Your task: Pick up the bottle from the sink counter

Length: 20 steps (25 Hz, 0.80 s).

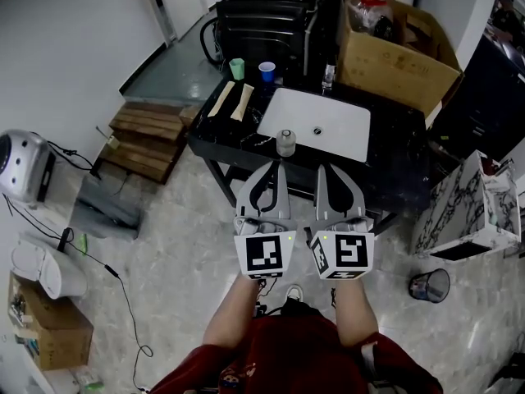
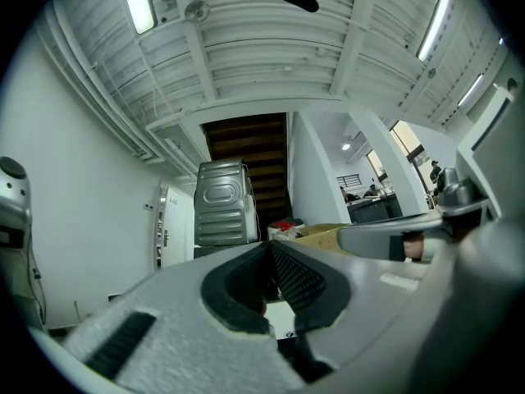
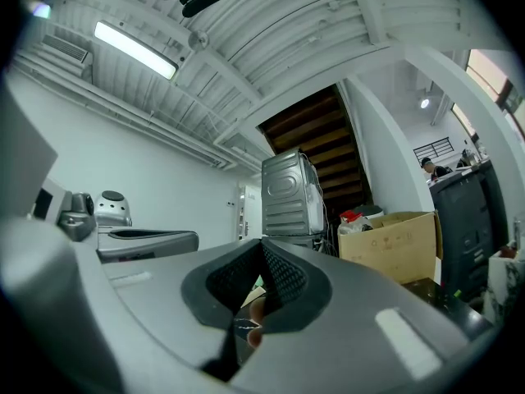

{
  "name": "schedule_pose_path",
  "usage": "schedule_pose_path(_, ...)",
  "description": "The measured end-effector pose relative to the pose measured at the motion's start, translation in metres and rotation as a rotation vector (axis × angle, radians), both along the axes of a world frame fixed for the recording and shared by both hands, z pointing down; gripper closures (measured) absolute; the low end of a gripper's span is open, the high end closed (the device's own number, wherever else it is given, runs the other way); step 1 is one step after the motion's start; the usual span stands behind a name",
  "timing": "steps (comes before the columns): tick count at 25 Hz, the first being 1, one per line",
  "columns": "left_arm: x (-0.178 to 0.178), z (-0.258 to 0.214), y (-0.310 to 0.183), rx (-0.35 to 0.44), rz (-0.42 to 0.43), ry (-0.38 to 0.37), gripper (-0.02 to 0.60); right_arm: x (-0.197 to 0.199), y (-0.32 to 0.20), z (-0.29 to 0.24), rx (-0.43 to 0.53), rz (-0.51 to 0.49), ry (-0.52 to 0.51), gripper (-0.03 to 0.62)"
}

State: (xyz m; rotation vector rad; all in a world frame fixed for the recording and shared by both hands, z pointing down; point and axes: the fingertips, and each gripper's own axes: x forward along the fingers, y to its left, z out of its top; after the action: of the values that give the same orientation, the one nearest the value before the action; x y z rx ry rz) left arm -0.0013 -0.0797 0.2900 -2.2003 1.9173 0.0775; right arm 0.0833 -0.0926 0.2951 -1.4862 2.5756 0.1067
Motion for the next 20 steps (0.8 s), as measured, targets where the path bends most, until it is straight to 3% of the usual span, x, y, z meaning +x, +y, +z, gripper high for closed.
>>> schedule_pose_path(6,0.011,-0.008,-0.034,0.030,-0.016,-0.010,0.578,0.010,-0.037,-0.003,0.003,-0.025,-0.012,0.592)
schedule_pose_path(9,0.012,-0.002,-0.045,0.004,-0.030,-0.022,0.578,0.011,-0.053,-0.002,0.004,-0.039,-0.023,0.592)
schedule_pose_path(13,0.003,0.005,-0.061,-0.016,-0.043,-0.023,0.578,0.005,-0.069,0.002,-0.006,-0.046,-0.031,0.592)
schedule_pose_path(20,-0.014,0.006,-0.102,0.018,-0.015,0.000,0.578,-0.015,-0.106,0.008,-0.004,-0.025,-0.016,0.592)
